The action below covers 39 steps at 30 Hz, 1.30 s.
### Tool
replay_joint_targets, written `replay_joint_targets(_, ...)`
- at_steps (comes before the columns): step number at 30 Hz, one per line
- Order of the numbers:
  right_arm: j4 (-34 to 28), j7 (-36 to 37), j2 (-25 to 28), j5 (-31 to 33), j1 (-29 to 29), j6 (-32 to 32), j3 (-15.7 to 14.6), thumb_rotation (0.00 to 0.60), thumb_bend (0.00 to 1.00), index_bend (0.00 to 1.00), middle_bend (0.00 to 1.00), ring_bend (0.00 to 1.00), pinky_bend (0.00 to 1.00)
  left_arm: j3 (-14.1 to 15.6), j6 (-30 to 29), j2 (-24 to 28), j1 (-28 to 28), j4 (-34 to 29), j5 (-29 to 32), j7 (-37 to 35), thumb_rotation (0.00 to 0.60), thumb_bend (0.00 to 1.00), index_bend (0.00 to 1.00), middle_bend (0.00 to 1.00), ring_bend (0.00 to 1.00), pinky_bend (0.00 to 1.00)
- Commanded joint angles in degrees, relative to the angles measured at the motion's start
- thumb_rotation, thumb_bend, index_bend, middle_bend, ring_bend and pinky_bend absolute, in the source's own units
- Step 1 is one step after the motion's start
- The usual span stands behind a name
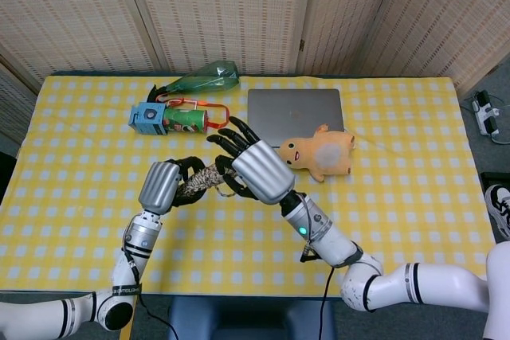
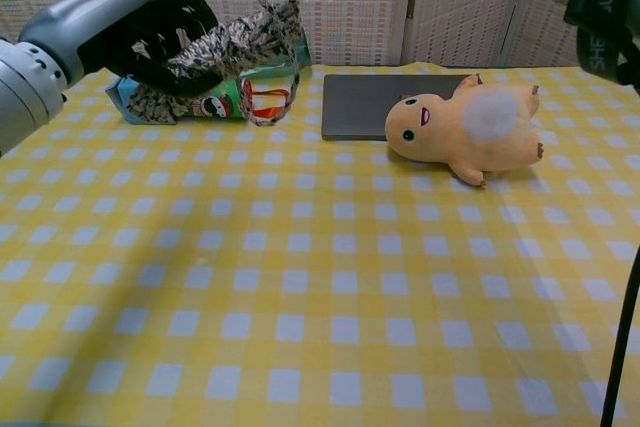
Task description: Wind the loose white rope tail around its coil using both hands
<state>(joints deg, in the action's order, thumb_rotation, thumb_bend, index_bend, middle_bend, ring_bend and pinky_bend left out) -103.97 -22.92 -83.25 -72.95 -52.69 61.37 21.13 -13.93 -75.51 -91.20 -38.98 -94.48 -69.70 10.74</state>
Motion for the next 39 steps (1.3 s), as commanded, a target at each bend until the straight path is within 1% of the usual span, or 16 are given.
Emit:
replay_joint_targets(1,0.10,-0.58,-0.39,0.41,-0.51,0.22,0.17,0.600,0.57,0.68,0.21,0.15,0.04,-0.57,0.94,-1.06,-0.31,-0.36,0.67,0.34,0.600,0.66,0.69,0.74,0.64,0.62)
replay_joint_targets(7,1.27,-1.56,-1.23,2.28,-1.41,0.85,0.90,0.600,0.57,0.68,0.21,0.15,0.04,-0.88,2.14,-2.02,-0.35,-1.06,-0.38,-2.50,0.600,0.66,0.69,0.74,0.64,0.62)
replay_joint_targets(11,2.52,-1.38,-1.22,3.22,-1.34,1.64,1.17,0.600,0.57,0.68,0.21,0.15,0.04,-1.14,3.23,-2.00,0.10,-1.92,-1.29,-7.53,0.600,0.66,0.69,0.74,0.64,0.61)
replay_joint_targets(14,3.42,-0.50,-1.00,3.82,-1.05,1.92,1.16,0.600,0.57,0.68,0.21,0.15,0.04,-1.55,4.18,-1.60,0.46,-2.49,-1.83,-11.91,0.600,0.66,0.69,0.74,0.64,0.61)
replay_joint_targets(20,4.85,1.37,-0.42,4.26,-0.39,2.22,0.72,0.600,0.57,0.68,0.21,0.16,0.04,-2.09,3.75,-1.69,1.21,-1.88,-4.86,-19.56,0.600,0.66,0.69,0.74,0.64,0.61)
replay_joint_targets(25,5.89,4.17,0.10,3.87,0.66,2.81,0.27,0.600,0.57,0.68,0.21,0.16,0.04,-2.78,2.79,-1.44,1.78,-1.82,-6.43,-23.24,0.600,0.66,0.69,0.74,0.64,0.61)
replay_joint_targets(29,6.91,6.53,0.18,3.95,1.31,2.98,0.09,0.600,0.57,0.68,0.21,0.17,0.04,-3.26,3.90,-0.35,2.05,-2.81,-6.25,-26.80,0.600,0.66,0.69,0.74,0.64,0.61)
replay_joint_targets(31,7.07,8.20,-0.02,3.79,1.42,2.97,0.25,0.600,0.57,0.68,0.21,0.17,0.04,-3.21,4.59,0.14,1.99,-2.95,-6.02,-26.81,0.600,0.66,0.69,0.74,0.64,0.61)
replay_joint_targets(35,6.54,11.02,0.05,2.89,1.33,2.90,0.80,0.600,0.57,0.68,0.21,0.17,0.04,-2.85,4.93,-0.30,1.62,-2.33,-5.67,-23.35,0.600,0.66,0.69,0.74,0.63,0.61)
replay_joint_targets(39,6.25,12.66,0.40,3.02,1.11,2.75,1.68,0.600,0.57,0.68,0.21,0.17,0.04,-3.11,6.12,-0.33,1.57,-2.97,-5.75,-27.36,0.600,0.66,0.69,0.74,0.63,0.60)
